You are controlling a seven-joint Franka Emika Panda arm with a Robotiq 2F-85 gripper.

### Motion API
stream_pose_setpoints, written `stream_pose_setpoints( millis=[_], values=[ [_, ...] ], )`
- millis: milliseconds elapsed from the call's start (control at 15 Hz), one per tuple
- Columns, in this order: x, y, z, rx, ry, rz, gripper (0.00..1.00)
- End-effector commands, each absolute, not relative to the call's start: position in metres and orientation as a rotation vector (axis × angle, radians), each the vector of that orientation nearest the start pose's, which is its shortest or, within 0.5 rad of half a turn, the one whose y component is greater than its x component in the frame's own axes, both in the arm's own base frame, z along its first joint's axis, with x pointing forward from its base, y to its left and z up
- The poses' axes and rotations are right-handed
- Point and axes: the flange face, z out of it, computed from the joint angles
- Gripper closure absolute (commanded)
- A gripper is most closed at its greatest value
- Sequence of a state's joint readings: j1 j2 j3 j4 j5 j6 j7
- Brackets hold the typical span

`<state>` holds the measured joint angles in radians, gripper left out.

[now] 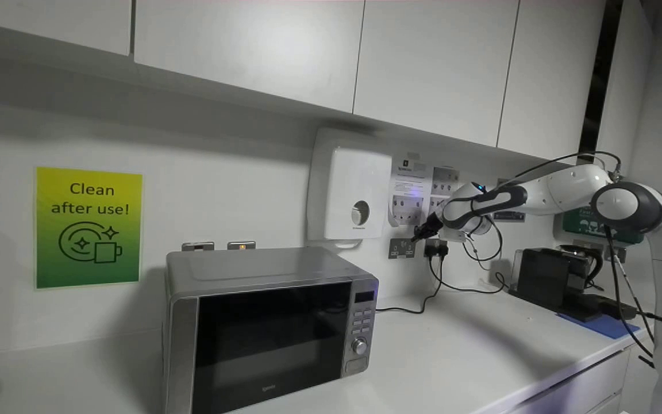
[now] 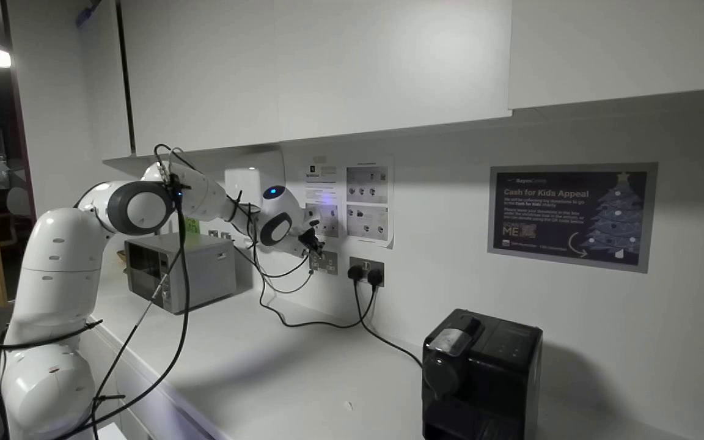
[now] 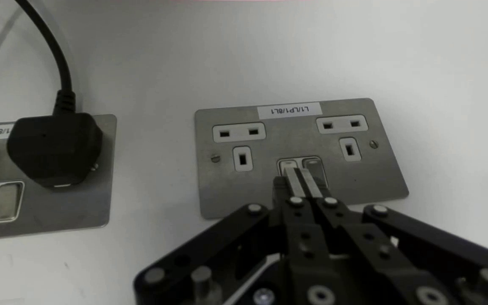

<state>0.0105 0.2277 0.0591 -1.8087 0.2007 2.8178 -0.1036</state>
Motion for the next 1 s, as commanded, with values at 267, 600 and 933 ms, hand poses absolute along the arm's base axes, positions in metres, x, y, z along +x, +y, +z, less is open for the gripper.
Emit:
stream_pose_setpoints(
  millis=[267,600,933],
  values=[
    [0.67,0.035,0.502,-2.795,0.026,-1.144,1.0],
    [0.675,0.035,0.493,-2.806,0.037,-1.129,1.0],
    [0.677,0.041,0.492,-2.798,0.047,-1.126,1.0]
  ],
)
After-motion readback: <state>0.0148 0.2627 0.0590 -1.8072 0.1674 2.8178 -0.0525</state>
